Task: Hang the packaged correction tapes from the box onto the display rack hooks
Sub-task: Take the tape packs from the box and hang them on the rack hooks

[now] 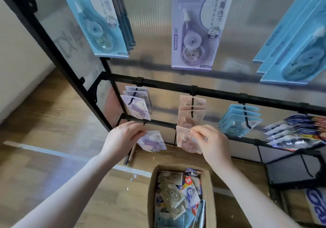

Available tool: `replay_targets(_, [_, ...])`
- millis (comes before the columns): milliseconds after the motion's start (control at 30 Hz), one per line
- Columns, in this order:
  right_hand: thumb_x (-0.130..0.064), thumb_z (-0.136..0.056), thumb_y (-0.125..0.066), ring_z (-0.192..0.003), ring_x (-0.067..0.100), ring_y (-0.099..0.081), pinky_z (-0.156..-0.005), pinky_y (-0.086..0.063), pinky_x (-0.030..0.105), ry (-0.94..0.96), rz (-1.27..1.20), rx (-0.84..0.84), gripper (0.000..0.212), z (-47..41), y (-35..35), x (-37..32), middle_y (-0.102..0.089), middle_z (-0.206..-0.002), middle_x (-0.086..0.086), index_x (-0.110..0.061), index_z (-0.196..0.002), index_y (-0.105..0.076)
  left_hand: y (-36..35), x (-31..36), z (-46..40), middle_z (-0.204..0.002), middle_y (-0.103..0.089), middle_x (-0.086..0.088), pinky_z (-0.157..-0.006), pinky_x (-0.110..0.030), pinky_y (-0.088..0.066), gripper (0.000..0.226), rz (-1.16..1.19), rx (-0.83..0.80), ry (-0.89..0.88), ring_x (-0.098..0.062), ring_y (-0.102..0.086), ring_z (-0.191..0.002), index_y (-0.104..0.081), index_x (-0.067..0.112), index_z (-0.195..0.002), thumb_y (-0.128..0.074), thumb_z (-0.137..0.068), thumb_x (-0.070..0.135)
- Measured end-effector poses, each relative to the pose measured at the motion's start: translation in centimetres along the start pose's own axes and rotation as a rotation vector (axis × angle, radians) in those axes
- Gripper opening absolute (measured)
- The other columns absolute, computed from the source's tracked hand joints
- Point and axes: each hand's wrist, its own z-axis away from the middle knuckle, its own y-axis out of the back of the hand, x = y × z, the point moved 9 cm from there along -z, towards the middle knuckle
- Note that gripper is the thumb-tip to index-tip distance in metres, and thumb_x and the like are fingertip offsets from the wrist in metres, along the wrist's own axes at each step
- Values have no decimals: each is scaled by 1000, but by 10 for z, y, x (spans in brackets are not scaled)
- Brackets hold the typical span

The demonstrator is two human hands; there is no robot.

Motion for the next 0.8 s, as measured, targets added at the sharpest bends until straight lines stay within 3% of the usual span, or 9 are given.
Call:
replay_targets(133, [-7, -81, -70, -73, 18, -65, -54, -54, 32, 7, 41, 42, 10, -15, -7, -14, -70, -83, 3, -8, -90, -73, 22, -26, -13, -77, -61, 13, -52, -10, -34, 22, 6, 41, -30, -8, -56, -68, -68, 20, -83, -52, -85, 36])
replay_targets(233, [-6, -80, -70, -72, 19, -64, -52, -52, 30, -9, 84, 41, 11, -16, -14, -16, -69, -82, 3, -8, -90, -73, 30, -38, -22, -74, -59, 10, -50, -20, -40, 32, 3, 51, -71, -12, -57, -65, -68, 20, -83, -44, -85, 41])
replay_targets(500, [-11, -84, -66, -79, 22, -65, -59, -51, 27, -20, 133, 21, 16, -31, -21, -4, -69, -88, 5, -8, -98, -72, 33, -50, -54, -78, -63, 6, -53, -27, -46, 26, 5, 107, -124, -16, -58, -67, -68, 17, -83, -49, -85, 34])
replay_targets(633, [-11, -83, -66, -78, 21, -65, -59, -49, 23, -11, 150, 4, 16, -33, -19, 1, -69, -88, 6, -8, -98, -72, 27, -55, -59, -81, -66, 3, -55, -37, -51, 29, 31, 97, -116, -21, -62, -71, -68, 16, -85, -47, -85, 36])
replay_targets(800, [-10, -82, -65, -81, 23, -66, -62, -51, 26, 14, 174, 3, 17, -40, -17, 3, -70, -90, 7, -7, -97, -72, 29, -53, -63, -83, -64, 3, -52, -32, -50, 30, 24, 101, -148, -17, -60, -70, -68, 16, -84, -45, -87, 36])
